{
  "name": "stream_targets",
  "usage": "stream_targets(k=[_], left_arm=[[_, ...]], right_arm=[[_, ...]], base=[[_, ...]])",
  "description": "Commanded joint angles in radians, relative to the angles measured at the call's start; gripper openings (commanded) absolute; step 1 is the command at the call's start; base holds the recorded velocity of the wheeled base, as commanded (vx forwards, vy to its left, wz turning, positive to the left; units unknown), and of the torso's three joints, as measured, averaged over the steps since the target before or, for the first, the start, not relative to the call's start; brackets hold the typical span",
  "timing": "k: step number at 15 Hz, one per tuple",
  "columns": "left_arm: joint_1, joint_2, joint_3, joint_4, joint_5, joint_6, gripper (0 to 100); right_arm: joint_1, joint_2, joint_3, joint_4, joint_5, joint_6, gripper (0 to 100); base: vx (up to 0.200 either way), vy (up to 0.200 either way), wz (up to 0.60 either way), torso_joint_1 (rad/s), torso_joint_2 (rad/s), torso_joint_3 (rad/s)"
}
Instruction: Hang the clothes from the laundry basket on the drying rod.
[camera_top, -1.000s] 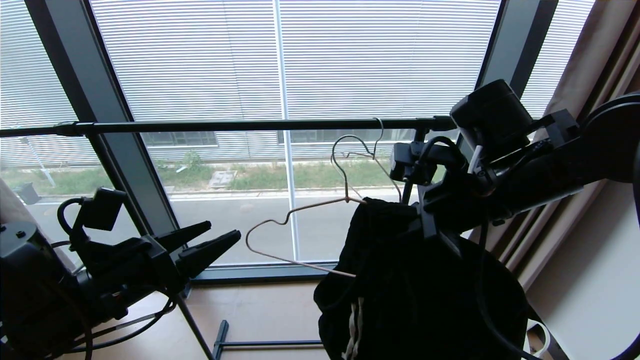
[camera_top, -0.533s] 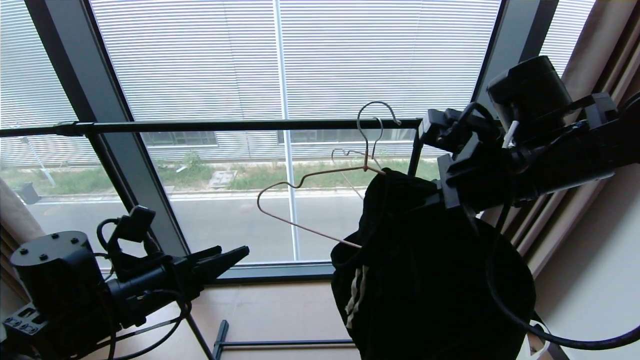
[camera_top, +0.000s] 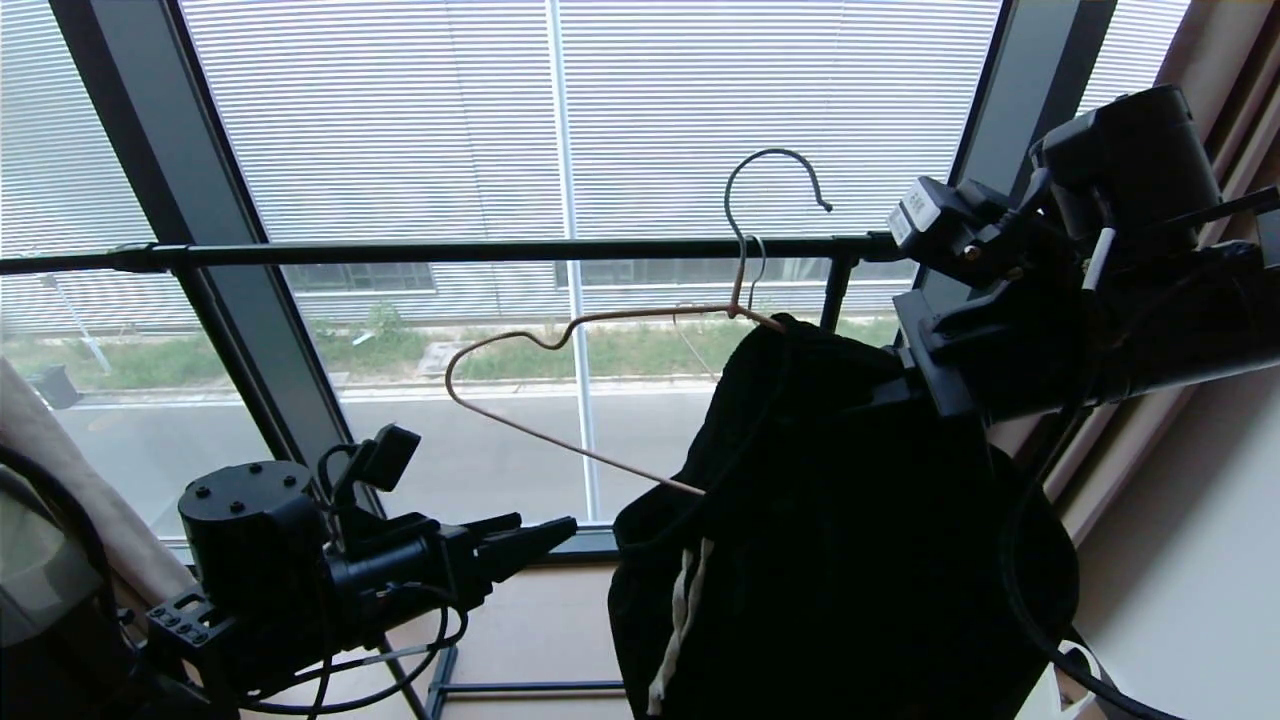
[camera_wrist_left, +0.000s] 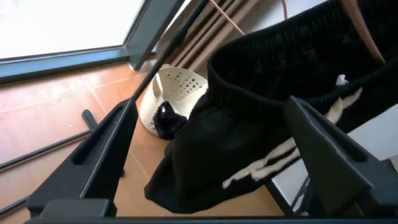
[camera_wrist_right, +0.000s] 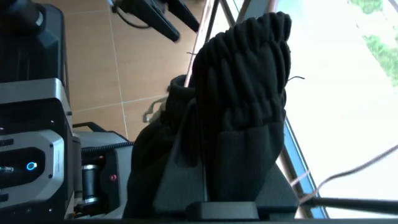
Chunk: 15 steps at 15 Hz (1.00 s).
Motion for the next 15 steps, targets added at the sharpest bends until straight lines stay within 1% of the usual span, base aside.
stream_targets(k=[1,7,9,10,12,15], left_arm=[[-0.030,0.029,-0.024,0.001,0.000,-0.002,100],[-0.093,0.058,-0.047,0.001,0.004,-0.002,100],[-0.094,0.057,-0.052,0.001,0.004,-0.002,100],[-0.094,0.057,-0.052,0.001,0.004,-0.002,100],[-0.107,0.057,-0.044,0.001,0.004,-0.002,100],[-0.125,0.057,-0.036,-0.001,0.007,-0.002,100]], right_arm=[[0.040,-0.008,0.003,0.000,0.002,-0.001,0],[0.092,-0.030,0.006,0.002,0.002,-0.003,0],[0.102,-0.038,0.021,0.002,0.002,-0.007,0],[0.122,-0.050,0.038,0.002,0.000,-0.013,0],[0.135,-0.050,0.040,0.000,0.000,-0.018,0],[0.141,-0.051,0.041,-0.035,0.002,-0.016,0]], base=[[0.000,0.000,0.00,0.000,0.00,0.000],[0.000,0.000,0.00,0.000,0.00,0.000],[0.000,0.000,0.00,0.000,0.00,0.000],[0.000,0.000,0.00,0.000,0.00,0.000],[0.000,0.000,0.00,0.000,0.00,0.000],[0.000,0.000,0.00,0.000,0.00,0.000]])
